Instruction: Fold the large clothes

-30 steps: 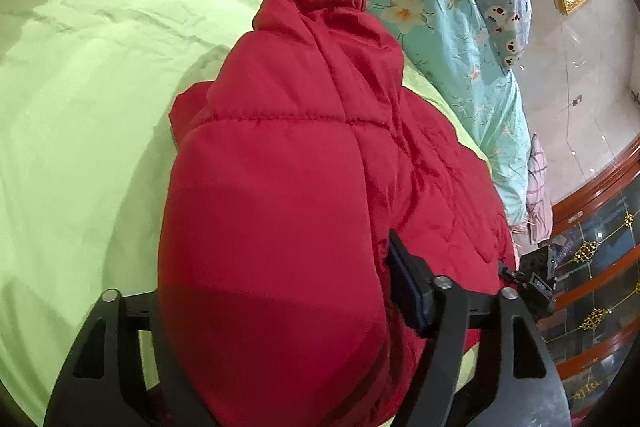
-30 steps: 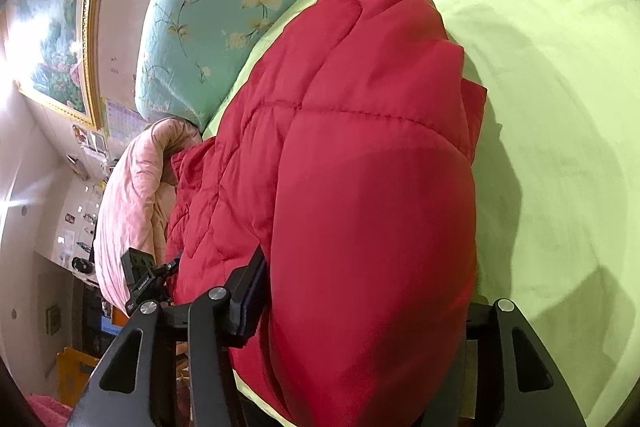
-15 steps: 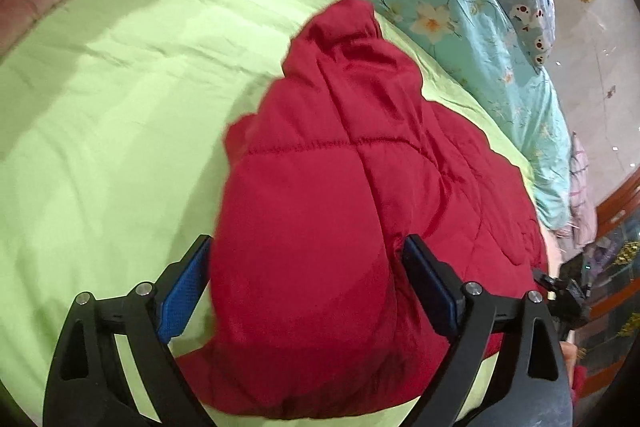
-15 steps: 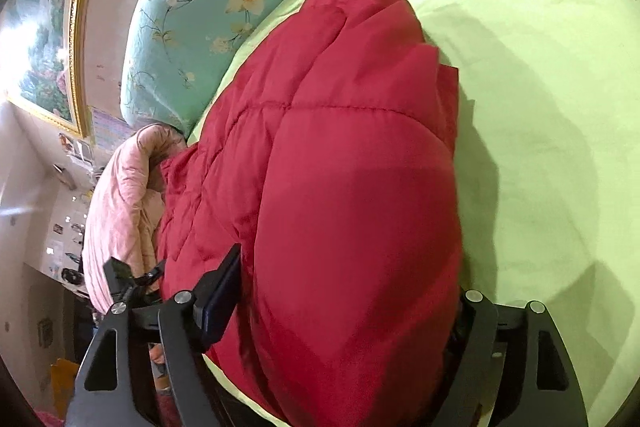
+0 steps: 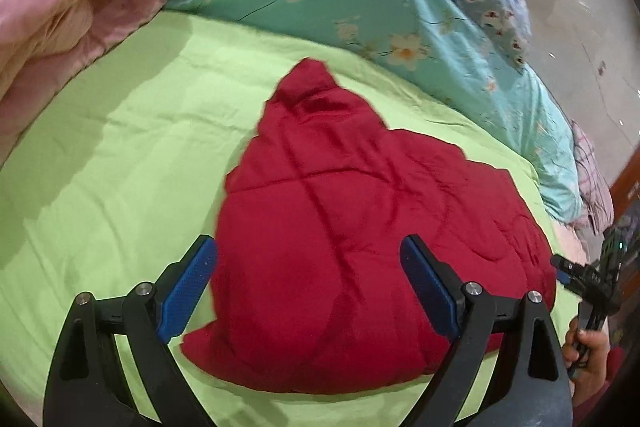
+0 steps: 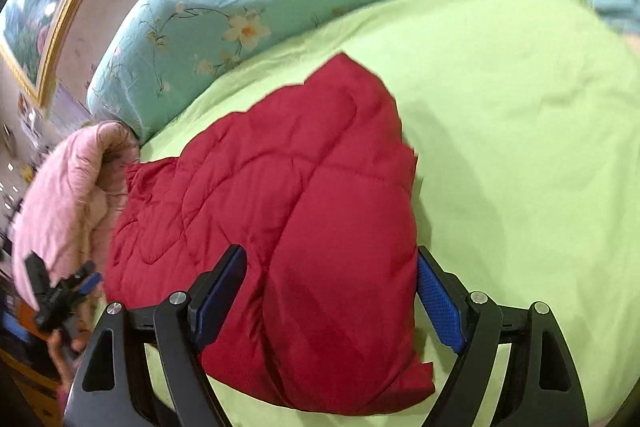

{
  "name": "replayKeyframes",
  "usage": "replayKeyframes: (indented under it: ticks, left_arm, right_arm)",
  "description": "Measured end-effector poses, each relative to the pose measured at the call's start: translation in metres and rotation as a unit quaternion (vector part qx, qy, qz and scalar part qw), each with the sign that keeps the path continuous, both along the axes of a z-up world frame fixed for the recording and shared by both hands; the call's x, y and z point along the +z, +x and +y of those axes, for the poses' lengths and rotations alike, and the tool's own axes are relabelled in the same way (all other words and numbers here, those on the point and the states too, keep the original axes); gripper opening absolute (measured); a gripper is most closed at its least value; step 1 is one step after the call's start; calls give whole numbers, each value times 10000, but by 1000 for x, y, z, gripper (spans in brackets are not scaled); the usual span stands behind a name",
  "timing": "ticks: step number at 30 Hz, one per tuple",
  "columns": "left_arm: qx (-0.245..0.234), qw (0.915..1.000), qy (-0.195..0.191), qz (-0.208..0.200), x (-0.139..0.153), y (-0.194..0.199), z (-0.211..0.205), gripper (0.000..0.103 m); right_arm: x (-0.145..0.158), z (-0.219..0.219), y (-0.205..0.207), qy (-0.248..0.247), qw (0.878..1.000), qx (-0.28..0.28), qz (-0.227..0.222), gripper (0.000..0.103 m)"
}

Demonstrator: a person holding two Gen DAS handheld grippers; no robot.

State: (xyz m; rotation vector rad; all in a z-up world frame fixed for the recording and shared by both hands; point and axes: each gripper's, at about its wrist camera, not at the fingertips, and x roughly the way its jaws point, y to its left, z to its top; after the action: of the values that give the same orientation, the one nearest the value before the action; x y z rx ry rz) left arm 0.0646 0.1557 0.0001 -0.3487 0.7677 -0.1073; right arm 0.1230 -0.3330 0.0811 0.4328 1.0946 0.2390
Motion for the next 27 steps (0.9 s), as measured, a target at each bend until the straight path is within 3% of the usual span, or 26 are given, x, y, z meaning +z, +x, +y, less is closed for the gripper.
replayKeyframes:
  ticks: [7,12,17,20,22,27]
  left_arm:
    - [-441,9989,95,-109,10,2,-31,94]
    - [-769,9968,211,-83,8,9,-59,93]
    - [-1027,9943,271,19,3,20,-79,92]
    - [-1109,9931,288,230,-7,30,-86,83]
    - [-1104,9922,479,337,-13,34,-91,83]
    - [-1096,9895,848,400,-21,45,-101,83]
  right_arm:
    - [28,20,-5,-809,9952,81,-551,84]
    - [43,35,-3,-827,9928,337,-794,83]
    - [35,73,9,-747,9899,900,-804,75]
    - [25,90,15,-778,9884,1057,-762,69]
    - [16,98,19,-739,9885,1130,-684,64]
    - [-4,117,30,-987,9842,1357,-563,64]
